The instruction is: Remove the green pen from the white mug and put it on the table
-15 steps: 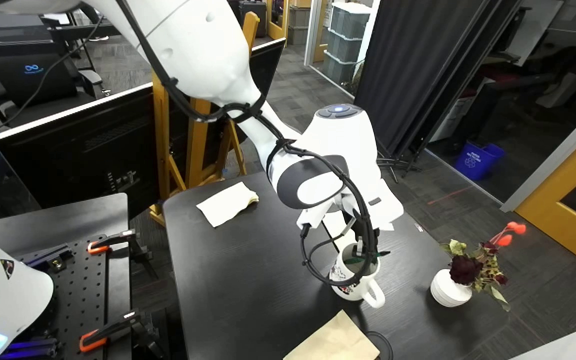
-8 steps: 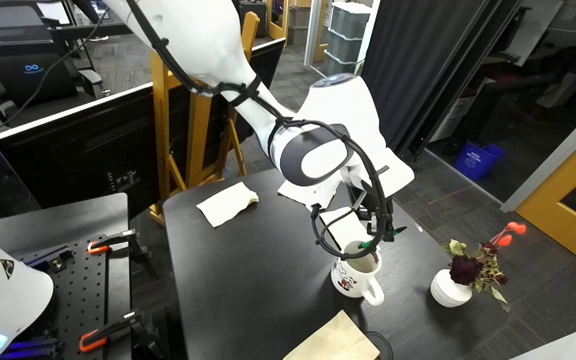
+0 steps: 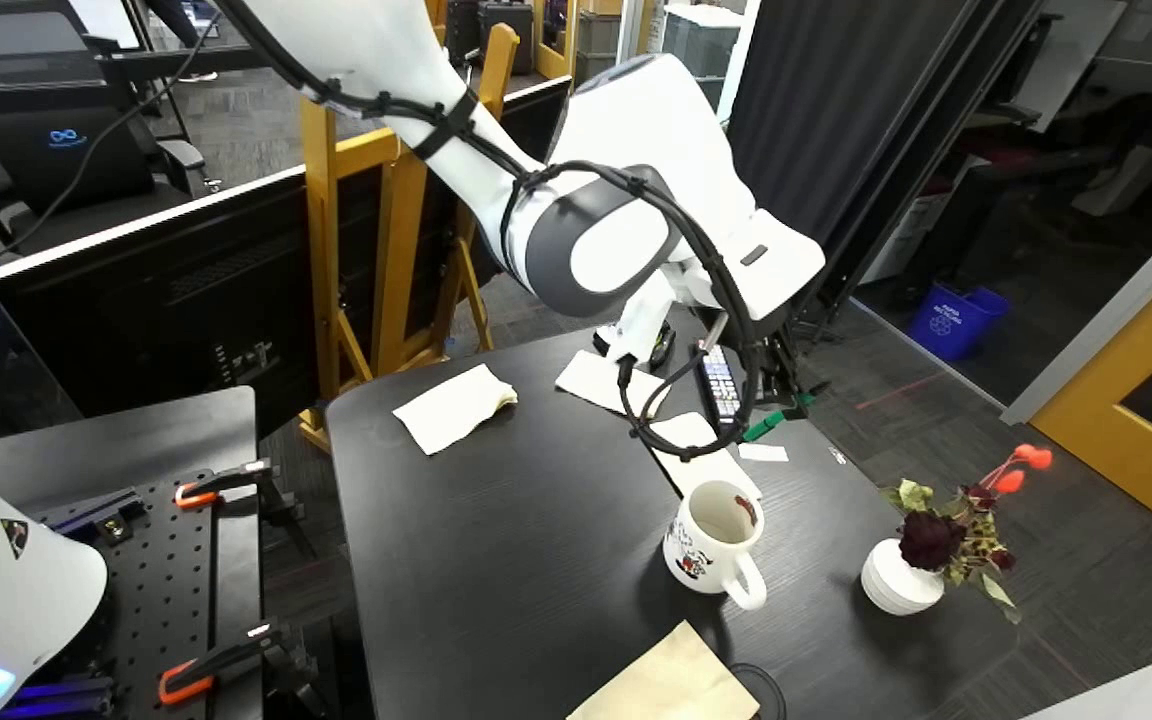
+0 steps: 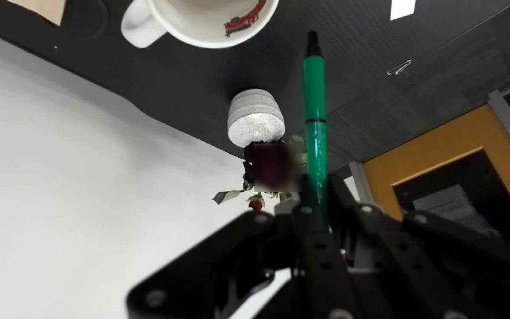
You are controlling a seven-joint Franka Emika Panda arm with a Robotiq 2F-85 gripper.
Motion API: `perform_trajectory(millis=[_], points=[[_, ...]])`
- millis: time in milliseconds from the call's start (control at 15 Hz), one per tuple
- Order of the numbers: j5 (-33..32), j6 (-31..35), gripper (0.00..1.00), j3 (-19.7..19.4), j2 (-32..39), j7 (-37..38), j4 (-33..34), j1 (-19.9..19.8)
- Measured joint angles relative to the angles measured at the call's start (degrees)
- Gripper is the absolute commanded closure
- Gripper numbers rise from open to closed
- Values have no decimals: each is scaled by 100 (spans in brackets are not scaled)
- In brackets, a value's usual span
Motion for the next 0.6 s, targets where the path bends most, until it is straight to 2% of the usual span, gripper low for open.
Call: perform_trajectory(millis=[200, 333, 467, 600], points=[[-20, -5, 97, 49, -531, -75, -447, 164], [-6, -35, 97, 249, -929, -214, -789, 152], [193, -176, 97, 633, -1366, -468, -1151, 23], [675, -525, 97, 1135, -1813, -942, -1493, -186]])
